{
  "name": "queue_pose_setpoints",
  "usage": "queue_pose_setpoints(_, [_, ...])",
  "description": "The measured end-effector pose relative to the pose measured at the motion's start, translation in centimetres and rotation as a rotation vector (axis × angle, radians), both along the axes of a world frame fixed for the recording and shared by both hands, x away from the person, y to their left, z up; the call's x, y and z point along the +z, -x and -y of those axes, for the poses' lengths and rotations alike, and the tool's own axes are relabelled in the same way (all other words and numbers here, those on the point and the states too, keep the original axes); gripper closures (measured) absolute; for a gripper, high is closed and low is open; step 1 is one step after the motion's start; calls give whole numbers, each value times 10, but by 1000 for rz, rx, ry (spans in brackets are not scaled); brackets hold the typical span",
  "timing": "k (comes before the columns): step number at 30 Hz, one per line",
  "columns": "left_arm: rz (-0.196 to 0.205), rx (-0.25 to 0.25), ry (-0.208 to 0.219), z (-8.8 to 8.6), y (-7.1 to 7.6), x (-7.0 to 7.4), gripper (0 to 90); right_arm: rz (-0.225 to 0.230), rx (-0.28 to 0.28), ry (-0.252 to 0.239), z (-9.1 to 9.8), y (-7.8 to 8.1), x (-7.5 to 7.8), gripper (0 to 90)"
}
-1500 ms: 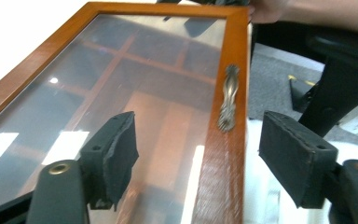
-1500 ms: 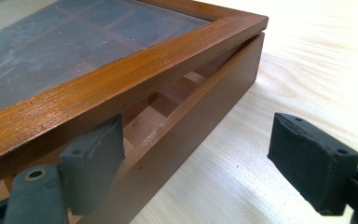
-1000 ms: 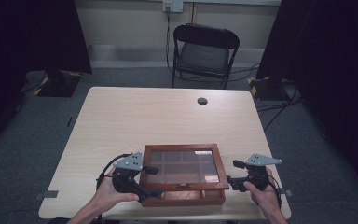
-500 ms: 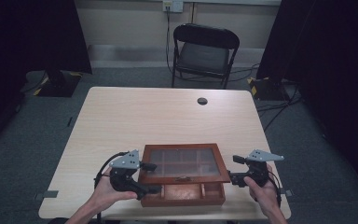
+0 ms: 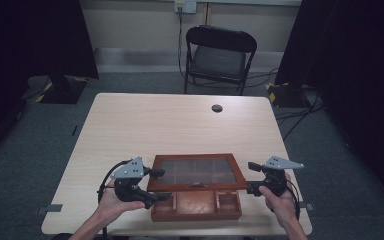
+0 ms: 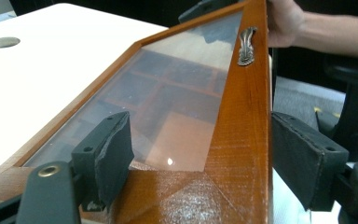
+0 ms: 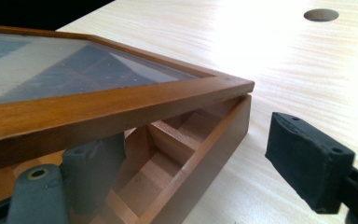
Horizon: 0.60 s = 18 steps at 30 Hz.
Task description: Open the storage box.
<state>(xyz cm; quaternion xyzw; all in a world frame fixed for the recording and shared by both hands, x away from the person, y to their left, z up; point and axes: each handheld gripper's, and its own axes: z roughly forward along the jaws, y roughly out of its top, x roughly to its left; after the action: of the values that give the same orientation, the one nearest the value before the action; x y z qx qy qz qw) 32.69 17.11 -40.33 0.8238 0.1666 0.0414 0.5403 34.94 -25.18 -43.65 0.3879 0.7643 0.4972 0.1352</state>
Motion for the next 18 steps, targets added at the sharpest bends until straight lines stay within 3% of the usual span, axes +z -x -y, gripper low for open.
queue_pose_setpoints(9, [22,25,6,-4,-1,2,234,5,9,-8,-3,-1,3,189])
queue_pose_setpoints(14, [-3,42,28,-7,-3,2,222,13,11,-14,-4,-2,5,193])
queue_pose_setpoints(18, [9,52,32,-8,-4,2,223,11,13,-18,-5,-4,7,186])
